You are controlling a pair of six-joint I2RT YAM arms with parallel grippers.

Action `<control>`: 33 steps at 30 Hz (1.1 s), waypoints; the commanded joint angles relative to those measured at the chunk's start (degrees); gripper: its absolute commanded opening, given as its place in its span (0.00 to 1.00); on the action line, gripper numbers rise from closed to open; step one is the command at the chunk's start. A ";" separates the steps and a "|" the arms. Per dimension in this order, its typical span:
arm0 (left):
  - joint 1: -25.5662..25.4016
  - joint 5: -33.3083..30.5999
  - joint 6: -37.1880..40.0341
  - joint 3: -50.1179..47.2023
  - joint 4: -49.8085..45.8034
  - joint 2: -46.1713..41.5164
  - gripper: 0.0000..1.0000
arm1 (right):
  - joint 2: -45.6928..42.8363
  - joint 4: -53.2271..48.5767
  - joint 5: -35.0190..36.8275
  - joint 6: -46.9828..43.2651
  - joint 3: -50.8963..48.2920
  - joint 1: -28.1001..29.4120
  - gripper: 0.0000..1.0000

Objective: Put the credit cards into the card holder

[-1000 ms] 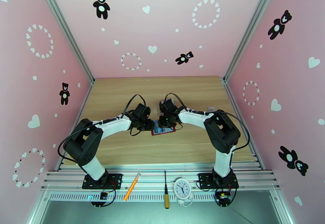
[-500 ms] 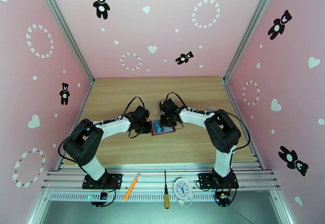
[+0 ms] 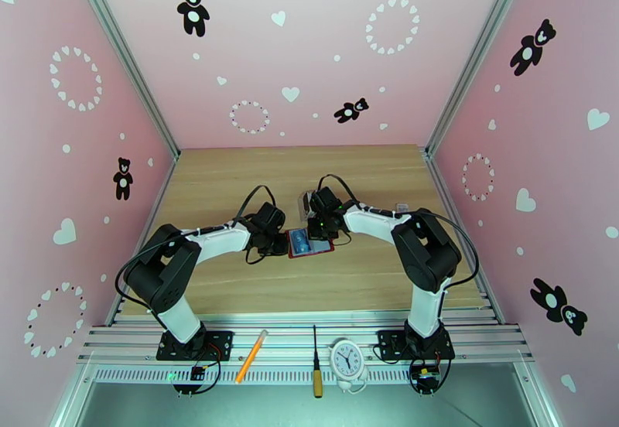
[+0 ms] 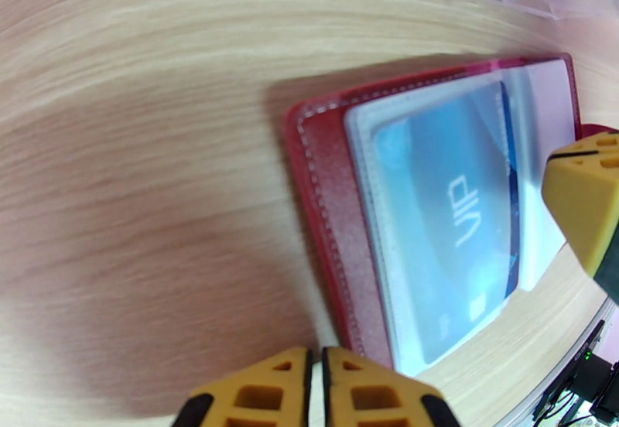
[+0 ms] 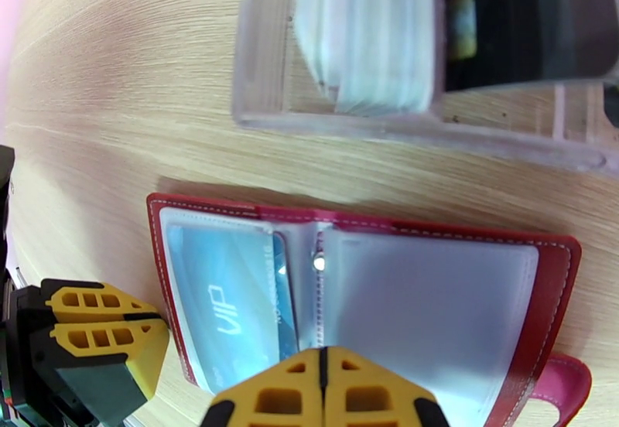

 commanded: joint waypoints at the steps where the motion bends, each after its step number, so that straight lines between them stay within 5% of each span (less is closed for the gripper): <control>1: 0.42 -0.23 0.18 0.68 0.66 1.26 0.15 | 0.71 -0.44 -1.01 -0.20 -0.33 0.36 0.01; 33: 1.03 1.32 0.09 2.88 0.92 2.47 0.15 | 2.13 1.59 -2.85 1.43 -2.24 1.15 0.01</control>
